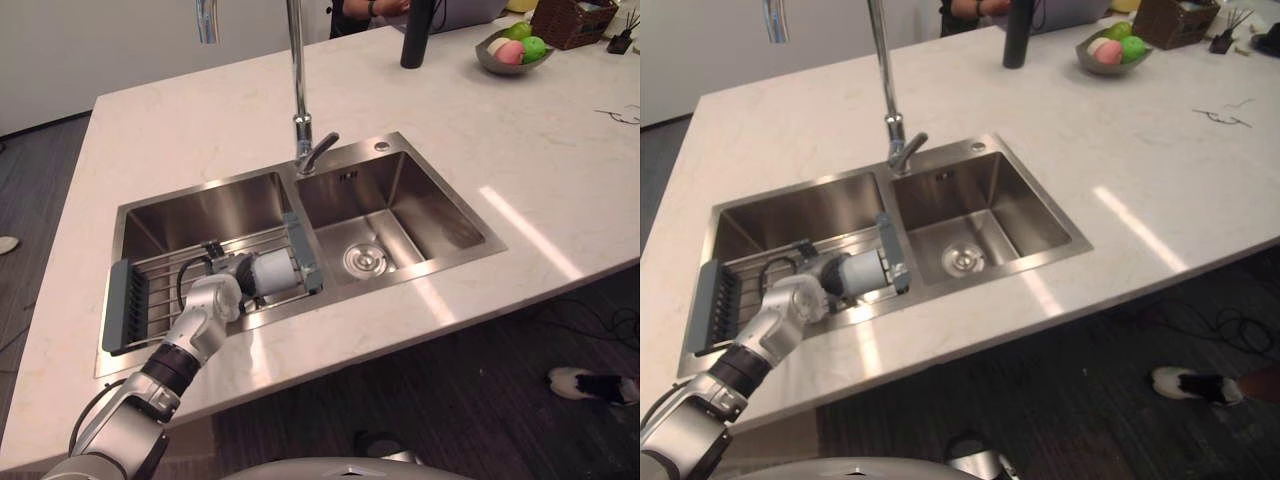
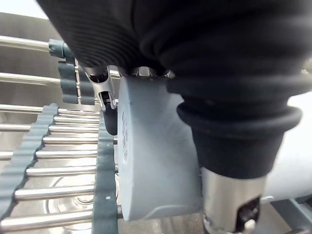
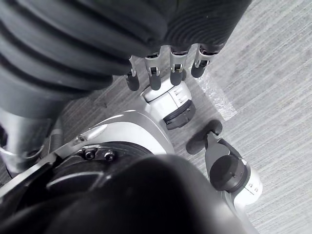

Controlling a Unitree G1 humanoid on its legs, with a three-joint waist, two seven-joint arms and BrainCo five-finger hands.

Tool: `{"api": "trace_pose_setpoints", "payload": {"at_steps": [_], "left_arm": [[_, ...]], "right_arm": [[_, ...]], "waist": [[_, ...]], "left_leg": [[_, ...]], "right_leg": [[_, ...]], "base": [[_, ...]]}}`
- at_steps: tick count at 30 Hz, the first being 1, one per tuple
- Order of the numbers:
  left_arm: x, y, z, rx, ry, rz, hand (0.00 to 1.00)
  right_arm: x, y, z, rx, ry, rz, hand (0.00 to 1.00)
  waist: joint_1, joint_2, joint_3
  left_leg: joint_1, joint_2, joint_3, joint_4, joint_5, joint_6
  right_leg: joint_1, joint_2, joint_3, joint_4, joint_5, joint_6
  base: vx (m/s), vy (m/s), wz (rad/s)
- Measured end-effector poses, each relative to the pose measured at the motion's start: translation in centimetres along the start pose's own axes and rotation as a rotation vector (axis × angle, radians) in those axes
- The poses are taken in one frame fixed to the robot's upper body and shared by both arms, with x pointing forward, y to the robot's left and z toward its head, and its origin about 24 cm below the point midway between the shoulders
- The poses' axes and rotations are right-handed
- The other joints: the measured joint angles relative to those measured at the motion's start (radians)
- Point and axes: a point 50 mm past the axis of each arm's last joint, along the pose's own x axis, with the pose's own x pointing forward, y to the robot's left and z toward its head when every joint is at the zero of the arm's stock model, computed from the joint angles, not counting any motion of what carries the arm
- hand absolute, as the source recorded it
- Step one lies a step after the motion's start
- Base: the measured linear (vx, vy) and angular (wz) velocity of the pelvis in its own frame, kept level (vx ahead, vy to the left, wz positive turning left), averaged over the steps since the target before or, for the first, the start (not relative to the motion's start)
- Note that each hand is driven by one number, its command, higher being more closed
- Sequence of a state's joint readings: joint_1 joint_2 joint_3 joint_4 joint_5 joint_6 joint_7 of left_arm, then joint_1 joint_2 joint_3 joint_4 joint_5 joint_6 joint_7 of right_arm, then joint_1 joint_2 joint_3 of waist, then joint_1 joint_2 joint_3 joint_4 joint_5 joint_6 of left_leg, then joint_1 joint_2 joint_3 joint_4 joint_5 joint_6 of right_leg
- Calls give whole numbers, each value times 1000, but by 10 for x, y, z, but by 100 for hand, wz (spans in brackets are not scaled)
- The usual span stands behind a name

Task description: Walk over to the sink, pick up the cup, carry it to the dishwasher, place the cup inside the dishwasher, then close the dishwasher door

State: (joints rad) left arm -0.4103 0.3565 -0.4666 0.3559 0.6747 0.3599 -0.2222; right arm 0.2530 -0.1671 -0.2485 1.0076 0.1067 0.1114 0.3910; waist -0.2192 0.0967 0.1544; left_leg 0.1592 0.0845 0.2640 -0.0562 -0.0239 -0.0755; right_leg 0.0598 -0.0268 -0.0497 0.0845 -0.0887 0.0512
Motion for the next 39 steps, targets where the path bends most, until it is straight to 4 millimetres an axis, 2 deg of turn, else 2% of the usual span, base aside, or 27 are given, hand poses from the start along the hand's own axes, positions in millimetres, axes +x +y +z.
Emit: {"api": "trace_pose_setpoints", "payload": {"at_steps": [7,14,16,18,20,22,26,31,35,39], "left_arm": [[-1,-1,0,-88,-56,52,100],[-5,4,-14,-329,-61,188,100],[-8,5,-17,-402,-72,253,100],[-12,7,-16,-452,-83,304,100],[-14,7,-15,-503,-87,343,100],[-19,12,-15,-573,-91,409,100],[-30,29,-13,-665,-132,547,100],[-43,41,-18,-815,-168,658,100],[-59,56,-21,-1035,-267,759,100],[-75,62,-29,-1292,-363,841,100]], "right_arm": [[1,0,1,1,-5,1,0],[1,0,2,5,-18,0,0],[2,2,2,6,-29,4,0],[3,5,2,28,-41,6,0],[3,5,2,38,-45,4,0],[3,4,1,41,-49,2,0],[2,5,-3,46,-48,-2,0],[1,5,-8,54,-39,-6,0],[1,6,-14,83,-36,-12,0],[0,6,-19,95,-26,-14,0]], "waist": [[0,0,0],[-3,2,2],[1,-8,12],[9,-20,20],[15,-21,20],[22,-21,20],[56,-25,17],[67,-38,1],[90,-54,-23],[106,-57,-50]], "left_leg": [[-1,-1,-11,-2,-1,2],[0,-1,-16,-11,-1,2],[-1,1,-16,-11,-1,2],[-1,2,-17,-11,-1,2],[0,0,-18,-11,-1,2],[0,-1,-18,-10,-1,2],[-1,0,-23,-1,-1,3],[-1,-2,-43,1,3,12],[-4,-4,-43,0,6,17],[-4,-7,-44,-6,8,18]], "right_leg": [[14,0,-10,-26,9,-2],[26,4,-15,-46,15,-2],[29,6,-17,-49,15,-3],[35,7,-18,-53,17,-4],[42,5,-19,-63,21,-2],[43,3,-20,-63,21,-2],[48,2,-25,-63,24,-2],[62,-1,-46,-78,36,-2],[78,-2,-47,-114,60,0],[81,-3,-47,-131,69,1]], "base": [[4,-3,3],[28,-12,2],[0,0,0],[0,0,0],[0,0,0],[0,0,0],[-39,-15,4],[-68,-14,11],[-57,-13,1],[-20,-6,0]]}}
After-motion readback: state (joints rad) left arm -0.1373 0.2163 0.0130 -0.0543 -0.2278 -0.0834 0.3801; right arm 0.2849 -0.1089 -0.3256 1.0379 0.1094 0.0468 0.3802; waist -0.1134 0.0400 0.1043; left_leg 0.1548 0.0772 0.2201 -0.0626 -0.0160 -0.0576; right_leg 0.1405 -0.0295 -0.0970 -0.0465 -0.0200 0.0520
